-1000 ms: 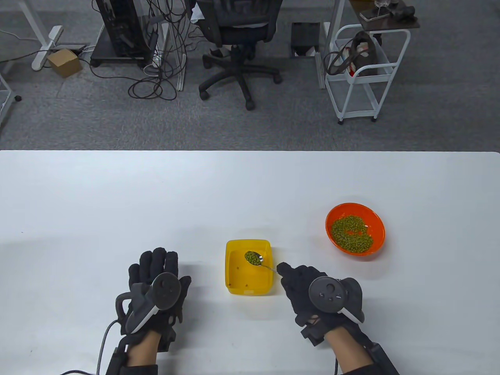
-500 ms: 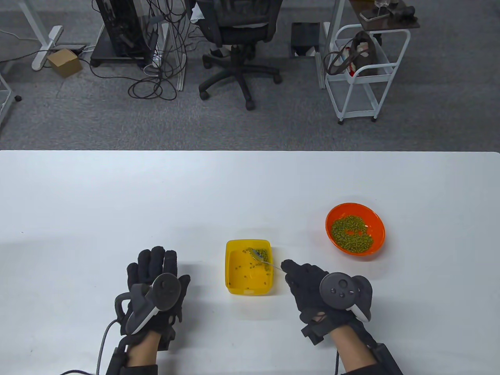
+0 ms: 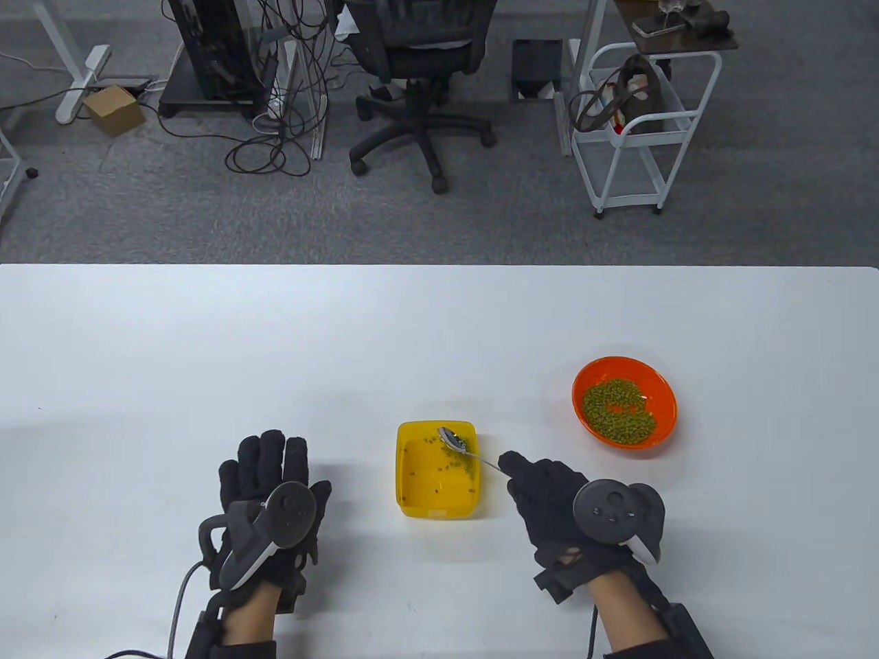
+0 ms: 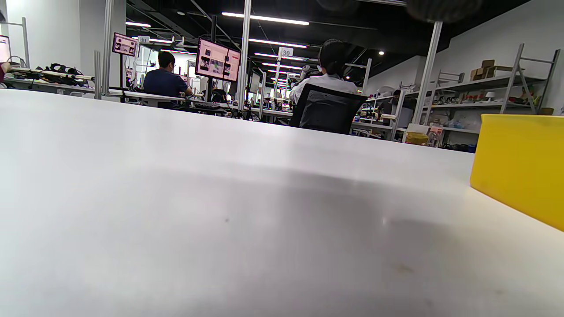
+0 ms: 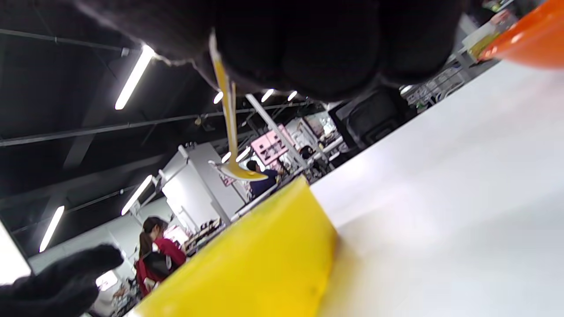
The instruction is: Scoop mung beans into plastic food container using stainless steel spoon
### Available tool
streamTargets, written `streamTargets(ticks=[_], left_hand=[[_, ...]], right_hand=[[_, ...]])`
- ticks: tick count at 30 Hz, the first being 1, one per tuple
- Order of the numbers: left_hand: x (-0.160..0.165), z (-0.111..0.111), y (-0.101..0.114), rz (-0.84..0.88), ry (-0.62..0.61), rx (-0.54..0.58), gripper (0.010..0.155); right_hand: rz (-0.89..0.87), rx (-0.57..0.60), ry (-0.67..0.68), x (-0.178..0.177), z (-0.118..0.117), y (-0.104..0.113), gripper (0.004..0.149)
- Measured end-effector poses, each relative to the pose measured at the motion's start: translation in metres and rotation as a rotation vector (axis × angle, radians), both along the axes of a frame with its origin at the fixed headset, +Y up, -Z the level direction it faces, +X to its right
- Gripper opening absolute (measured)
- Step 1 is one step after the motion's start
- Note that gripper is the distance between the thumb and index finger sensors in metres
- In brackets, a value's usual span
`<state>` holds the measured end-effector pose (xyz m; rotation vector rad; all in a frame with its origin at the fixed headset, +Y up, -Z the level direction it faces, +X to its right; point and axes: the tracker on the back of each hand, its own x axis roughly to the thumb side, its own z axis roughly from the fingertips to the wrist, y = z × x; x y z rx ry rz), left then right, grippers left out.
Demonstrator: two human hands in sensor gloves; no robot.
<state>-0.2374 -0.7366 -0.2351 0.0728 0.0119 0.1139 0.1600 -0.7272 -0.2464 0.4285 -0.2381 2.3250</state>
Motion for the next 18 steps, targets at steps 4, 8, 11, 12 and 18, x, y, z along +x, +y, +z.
streamTargets(ticks=[4,8,11,12,18], left_hand=[[0.0,0.0,-0.001,-0.001,-0.002,-0.003,0.075],[0.0,0.0,-0.001,-0.002,-0.004,-0.01,0.075],[0.001,0.0,-0.001,0.003,-0.005,-0.014,0.075],[0.001,0.0,-0.001,0.004,-0.005,-0.017,0.075],[0.0,0.0,-0.001,0.011,-0.005,-0.028,0.075]], right_hand=[[-0.083,0.008,-0.127,0.027,-0.001,0.006,0.045],[-0.119,0.002,-0.281,0.058,-0.003,0.005,0.045],[-0.158,-0.047,-0.387,0.081,-0.004,-0.003,0.045],[-0.163,-0.063,-0.414,0.088,-0.004,-0.005,0.045],[-0.181,-0.173,-0.519,0.11,-0.007,-0.019,0.045]])
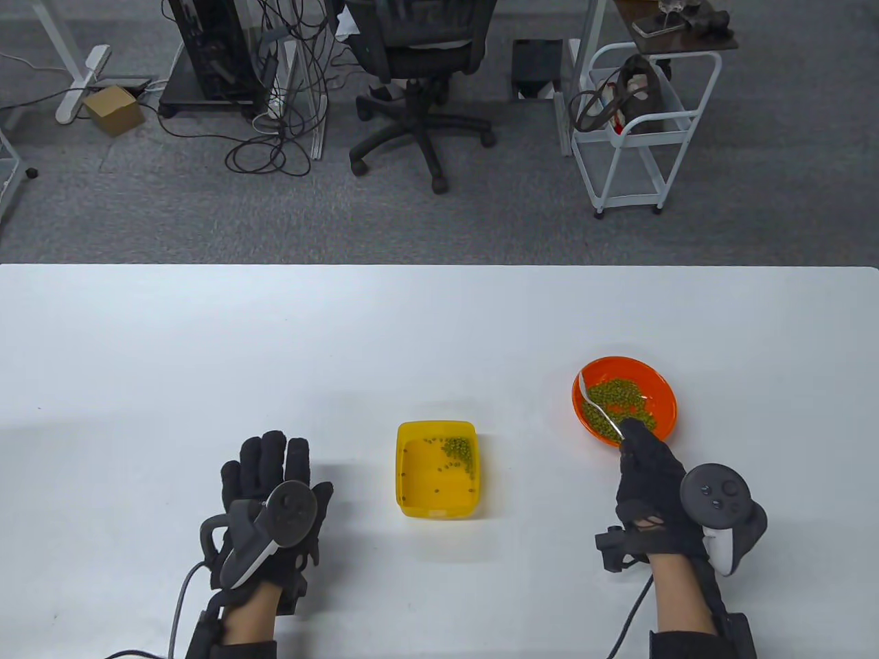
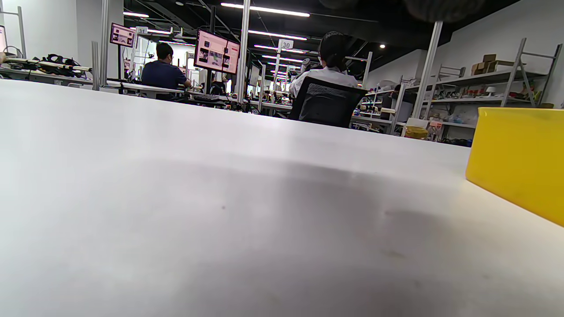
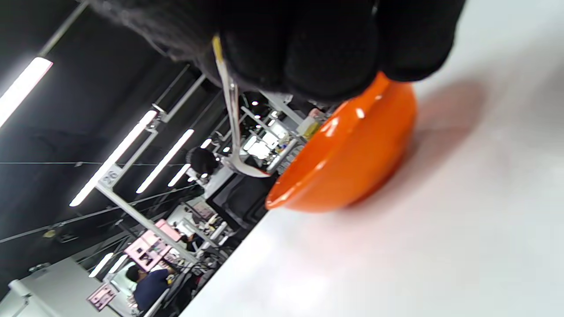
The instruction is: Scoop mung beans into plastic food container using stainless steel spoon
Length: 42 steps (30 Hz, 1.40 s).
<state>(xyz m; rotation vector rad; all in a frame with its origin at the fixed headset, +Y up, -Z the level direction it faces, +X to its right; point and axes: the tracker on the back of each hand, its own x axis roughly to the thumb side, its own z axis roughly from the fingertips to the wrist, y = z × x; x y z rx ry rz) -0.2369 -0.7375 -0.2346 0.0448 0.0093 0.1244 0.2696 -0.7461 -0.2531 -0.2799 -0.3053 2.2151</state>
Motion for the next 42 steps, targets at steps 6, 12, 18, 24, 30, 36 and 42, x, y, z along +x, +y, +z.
streamTargets(ticks=[6,12,18,24,30,36,42], left_hand=[[0.0,0.0,0.0,-0.002,-0.002,-0.011,0.075],[0.0,0.0,0.0,-0.002,-0.002,-0.016,0.075],[0.001,0.0,0.0,-0.002,0.0,-0.018,0.075],[0.001,0.0,0.0,0.001,0.001,-0.026,0.075],[0.001,0.0,0.0,0.002,0.002,-0.028,0.076],[0.001,0.0,-0.001,0.007,0.004,-0.034,0.076],[0.0,-0.001,0.0,0.015,0.004,-0.039,0.076]], right_hand=[[-0.004,-0.067,0.019,0.002,-0.002,-0.007,0.045],[-0.007,-0.109,0.044,0.0,-0.005,-0.011,0.045],[0.018,-0.166,0.026,0.002,-0.005,-0.016,0.046],[0.207,-0.18,-0.013,-0.008,-0.005,-0.01,0.046],[0.353,-0.19,-0.072,-0.014,-0.004,-0.005,0.045],[0.423,-0.221,-0.161,-0.007,-0.002,-0.004,0.044],[0.449,-0.244,-0.218,0.0,-0.001,-0.005,0.044]])
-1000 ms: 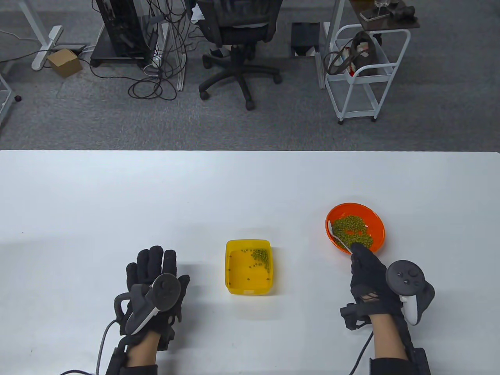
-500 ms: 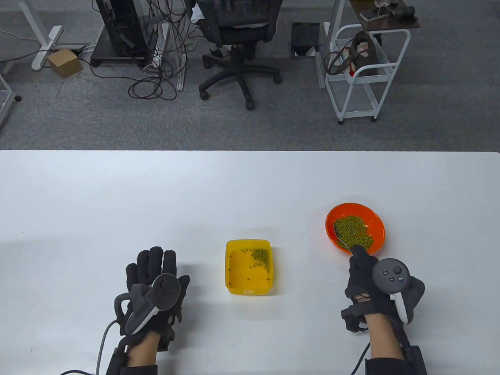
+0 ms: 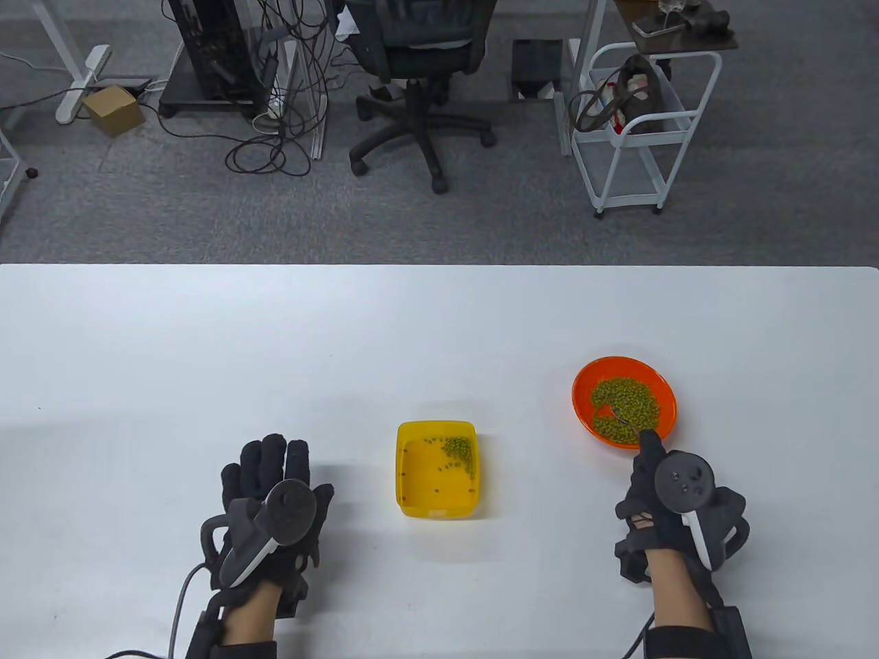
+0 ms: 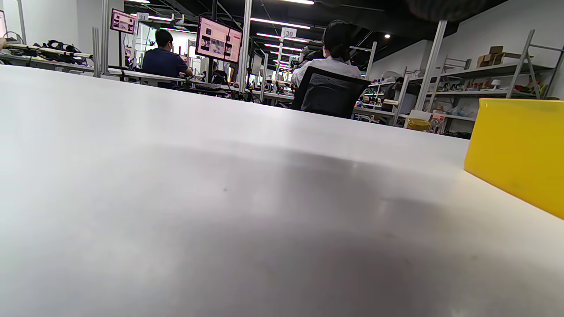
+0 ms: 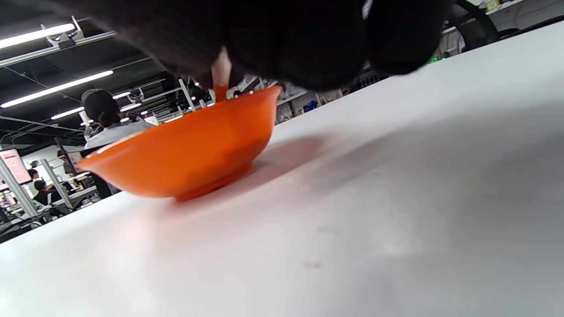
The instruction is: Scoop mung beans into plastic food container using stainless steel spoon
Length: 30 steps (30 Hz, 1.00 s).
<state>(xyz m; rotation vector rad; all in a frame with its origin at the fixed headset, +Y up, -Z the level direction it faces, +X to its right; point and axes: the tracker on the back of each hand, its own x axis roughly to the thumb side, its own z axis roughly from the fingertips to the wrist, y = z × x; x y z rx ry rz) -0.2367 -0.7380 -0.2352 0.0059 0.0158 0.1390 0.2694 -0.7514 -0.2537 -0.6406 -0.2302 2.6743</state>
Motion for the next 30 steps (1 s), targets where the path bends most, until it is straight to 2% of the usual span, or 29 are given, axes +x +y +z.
streamTargets(ticks=[22,30], left_hand=[[-0.0003,-0.0005,-0.0006,0.019,-0.007,-0.022,0.076],[-0.0001,-0.0005,-0.0007,0.016,-0.008,-0.023,0.076]], right_hand=[[-0.01,-0.039,0.066,-0.0049,-0.0016,-0.0025,0.047],[-0.025,0.018,0.096,-0.0066,-0.0019,-0.0014,0.046]])
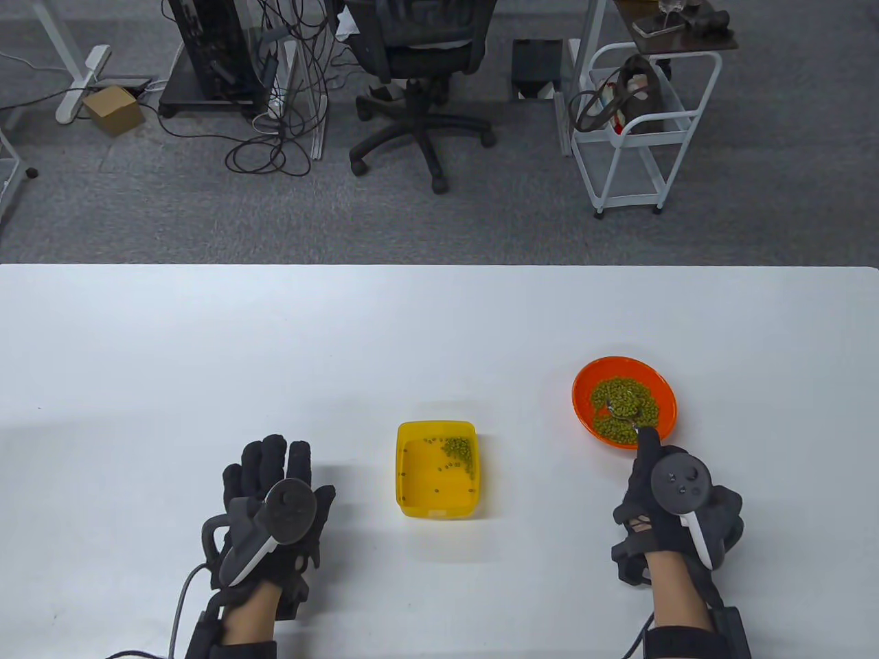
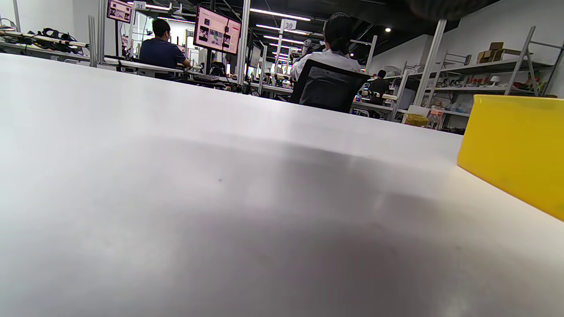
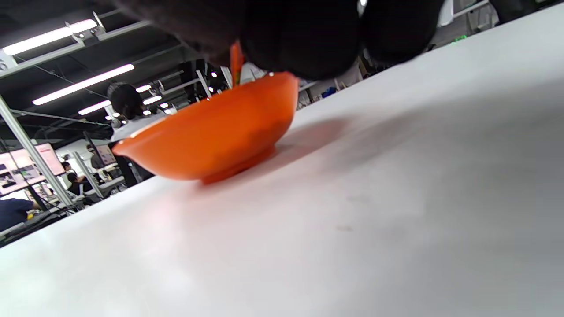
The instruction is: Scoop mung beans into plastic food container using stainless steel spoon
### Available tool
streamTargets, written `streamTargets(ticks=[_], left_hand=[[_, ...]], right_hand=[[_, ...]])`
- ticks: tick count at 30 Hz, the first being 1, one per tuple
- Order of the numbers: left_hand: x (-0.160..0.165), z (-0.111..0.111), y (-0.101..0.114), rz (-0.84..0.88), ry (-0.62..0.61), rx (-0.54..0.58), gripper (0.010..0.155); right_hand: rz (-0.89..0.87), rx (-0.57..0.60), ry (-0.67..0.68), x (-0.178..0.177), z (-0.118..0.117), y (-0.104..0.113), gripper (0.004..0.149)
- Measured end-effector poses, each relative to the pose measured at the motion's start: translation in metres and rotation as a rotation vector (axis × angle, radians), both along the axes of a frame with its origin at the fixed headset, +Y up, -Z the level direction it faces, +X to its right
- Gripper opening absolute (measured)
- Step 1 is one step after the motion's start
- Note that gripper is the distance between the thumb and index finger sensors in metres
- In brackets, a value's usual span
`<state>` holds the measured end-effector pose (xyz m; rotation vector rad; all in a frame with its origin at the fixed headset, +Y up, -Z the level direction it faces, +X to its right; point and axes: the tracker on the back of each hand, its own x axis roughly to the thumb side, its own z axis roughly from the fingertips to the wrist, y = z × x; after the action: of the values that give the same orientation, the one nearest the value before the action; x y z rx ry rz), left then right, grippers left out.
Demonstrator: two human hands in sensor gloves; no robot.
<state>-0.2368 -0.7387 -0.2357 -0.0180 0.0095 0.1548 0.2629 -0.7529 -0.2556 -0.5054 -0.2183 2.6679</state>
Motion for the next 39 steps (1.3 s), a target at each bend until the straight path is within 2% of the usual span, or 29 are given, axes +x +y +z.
streamTargets(ticks=[9,23,39], left_hand=[[0.0,0.0,0.0,-0.002,-0.002,-0.007,0.076],[0.0,0.0,0.0,-0.008,0.0,-0.004,0.076],[0.001,0.0,0.0,-0.011,0.0,-0.011,0.076]], right_hand=[[-0.059,0.081,0.0,0.003,0.003,0.003,0.046],[-0.147,0.105,-0.019,0.01,0.004,0.002,0.046],[-0.14,0.179,0.103,-0.01,0.003,0.014,0.046]])
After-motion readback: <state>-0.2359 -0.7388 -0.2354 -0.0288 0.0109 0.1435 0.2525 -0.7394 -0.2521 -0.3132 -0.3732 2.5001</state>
